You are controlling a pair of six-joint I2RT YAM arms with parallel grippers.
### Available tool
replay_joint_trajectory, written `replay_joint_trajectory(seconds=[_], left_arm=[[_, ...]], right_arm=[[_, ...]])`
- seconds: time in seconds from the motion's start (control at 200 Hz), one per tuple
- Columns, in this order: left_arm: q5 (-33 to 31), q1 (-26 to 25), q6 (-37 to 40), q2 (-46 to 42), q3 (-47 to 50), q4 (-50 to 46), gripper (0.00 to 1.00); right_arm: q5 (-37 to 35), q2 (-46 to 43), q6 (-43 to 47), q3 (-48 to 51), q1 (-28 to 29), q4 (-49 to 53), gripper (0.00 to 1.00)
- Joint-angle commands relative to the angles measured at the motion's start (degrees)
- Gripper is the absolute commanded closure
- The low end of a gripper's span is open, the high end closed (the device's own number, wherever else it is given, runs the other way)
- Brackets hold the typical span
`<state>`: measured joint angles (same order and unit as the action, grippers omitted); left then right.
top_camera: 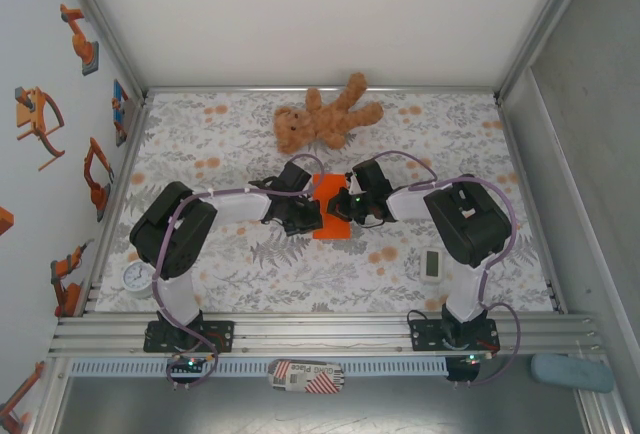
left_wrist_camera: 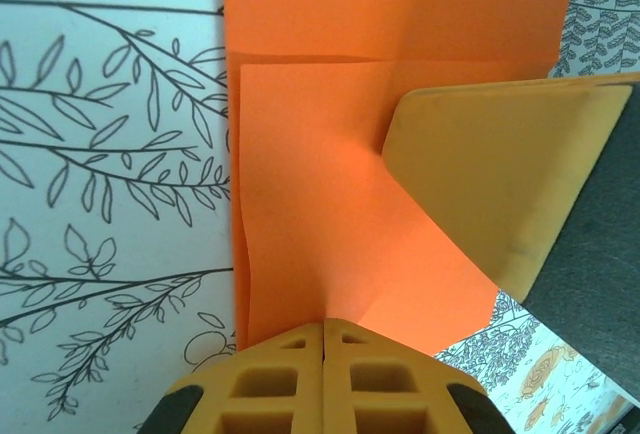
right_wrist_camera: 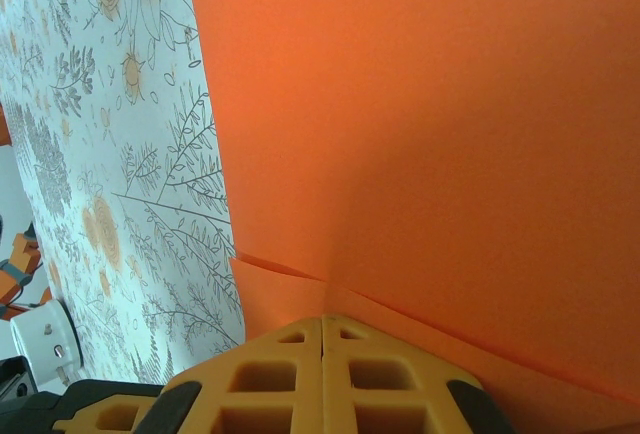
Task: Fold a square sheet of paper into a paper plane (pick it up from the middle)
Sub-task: Fold the triangle a second time at the center of the table.
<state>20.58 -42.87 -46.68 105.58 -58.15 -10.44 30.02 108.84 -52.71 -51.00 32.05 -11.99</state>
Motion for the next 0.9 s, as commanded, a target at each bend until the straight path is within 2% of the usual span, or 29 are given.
replay_joint_trajectory(seconds=[0.0,0.28,0.491,0.686,0.891], left_arm=[[-0.91,-0.11,1.56,0.88,-0.1,-2.74,0.96],[-2.11,-0.11,1.98,0.62,1.67,-5.68,0.98],[-1.64,-0.37,2.28,-2.71,7.22,-6.41,0.98],[-2.63,-0.65,3.99,-8.04,9.9,-9.42,0.98],[-5.03,-0.7,5.22,-14.19,6.6,-9.67,0.98]], right_arm=[[-4.09,4.37,0.8,1.52,0.16,7.59,1.0],[-4.36,4.23,1.31,1.57,0.0,8.21,1.0],[-4.53,4.1,1.55,1.78,-0.23,8.39,1.0],[-4.53,4.36,1.48,1.82,-0.24,8.39,1.0],[-4.71,4.28,1.56,1.83,-0.24,8.47,1.0]])
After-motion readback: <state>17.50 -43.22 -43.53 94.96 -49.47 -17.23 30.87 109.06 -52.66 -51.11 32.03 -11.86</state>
